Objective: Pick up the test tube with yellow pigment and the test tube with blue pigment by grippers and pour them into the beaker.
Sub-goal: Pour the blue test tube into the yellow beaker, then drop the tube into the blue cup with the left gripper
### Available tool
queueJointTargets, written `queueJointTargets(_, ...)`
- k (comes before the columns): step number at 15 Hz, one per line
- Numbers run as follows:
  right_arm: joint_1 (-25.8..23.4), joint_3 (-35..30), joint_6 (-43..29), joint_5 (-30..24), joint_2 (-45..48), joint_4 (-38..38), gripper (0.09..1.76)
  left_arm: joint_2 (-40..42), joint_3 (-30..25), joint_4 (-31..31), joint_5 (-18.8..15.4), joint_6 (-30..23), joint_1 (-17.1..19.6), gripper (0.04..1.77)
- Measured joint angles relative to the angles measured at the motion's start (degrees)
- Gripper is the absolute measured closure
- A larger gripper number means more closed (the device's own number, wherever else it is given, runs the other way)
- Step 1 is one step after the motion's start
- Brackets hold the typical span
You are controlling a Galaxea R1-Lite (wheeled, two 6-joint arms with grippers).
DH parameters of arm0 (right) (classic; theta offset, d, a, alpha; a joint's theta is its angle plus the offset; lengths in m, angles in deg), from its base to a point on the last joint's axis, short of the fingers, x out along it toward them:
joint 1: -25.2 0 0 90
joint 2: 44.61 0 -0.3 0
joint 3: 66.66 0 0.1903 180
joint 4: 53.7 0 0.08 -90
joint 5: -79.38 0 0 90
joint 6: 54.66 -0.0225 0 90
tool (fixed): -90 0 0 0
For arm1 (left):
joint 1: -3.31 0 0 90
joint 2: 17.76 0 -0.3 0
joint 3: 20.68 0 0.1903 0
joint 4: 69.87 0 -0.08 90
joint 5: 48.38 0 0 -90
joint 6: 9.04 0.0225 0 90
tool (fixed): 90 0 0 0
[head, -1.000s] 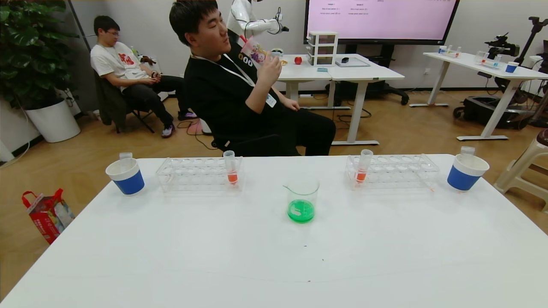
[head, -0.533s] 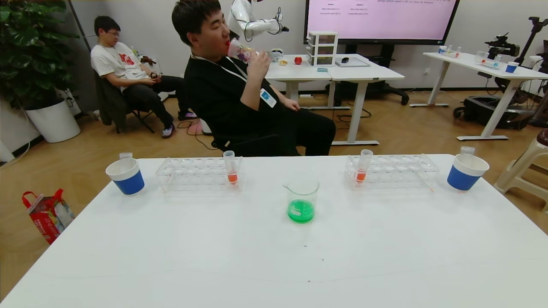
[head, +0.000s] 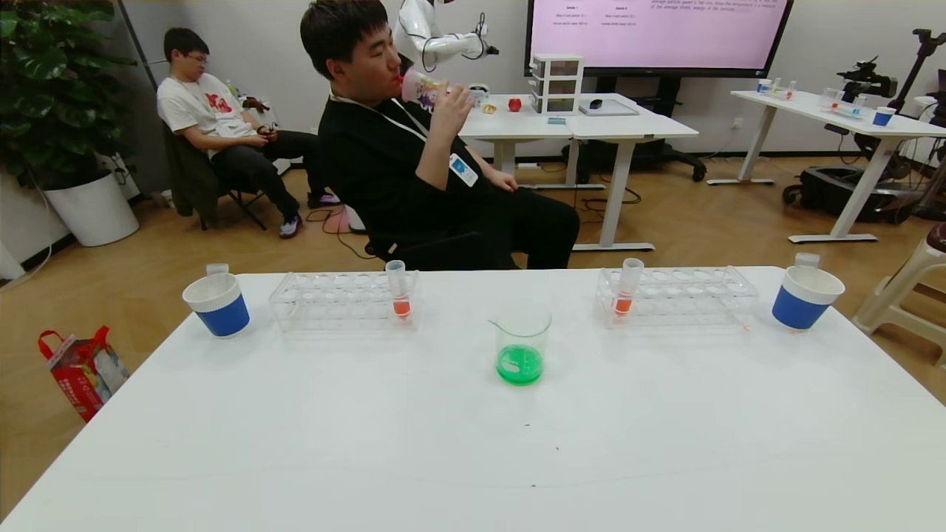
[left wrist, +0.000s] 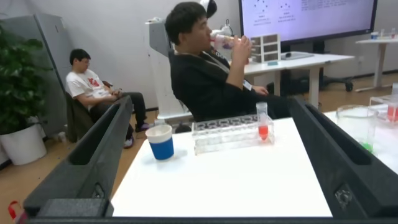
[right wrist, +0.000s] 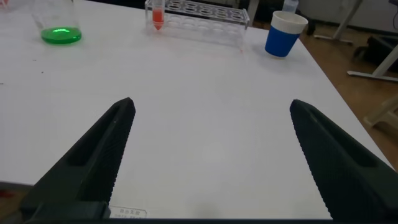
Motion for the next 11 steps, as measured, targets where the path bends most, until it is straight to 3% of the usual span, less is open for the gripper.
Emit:
queueJointTargets(1, -0.05, 0.0, -0.02, 0.0, 0.0, -0.02, 0.11, 0.57, -2.67, -0.88, 0.07, -0.2, 0.02, 0.06)
queueJointTargets(4, 0.0, 0.0, -0.02, 0.0, 0.0, 0.0, 0.11, 1.37, -6.34, -17.65, -0.02, -2.45, 0.13, 0.06)
queueJointTargets(8, -0.02, 0.0, -0.02, -0.04, 0.0, 0.0, 0.11, 1.48, -6.85, -17.6, 0.13, -3.15, 0.2, 0.06)
queueJointTargets(11, -0.02, 0.0, 0.02, -0.04, 0.0, 0.0, 0.11, 1.52, -6.94, -17.38, 0.85, -6.61, 0.22, 0.06)
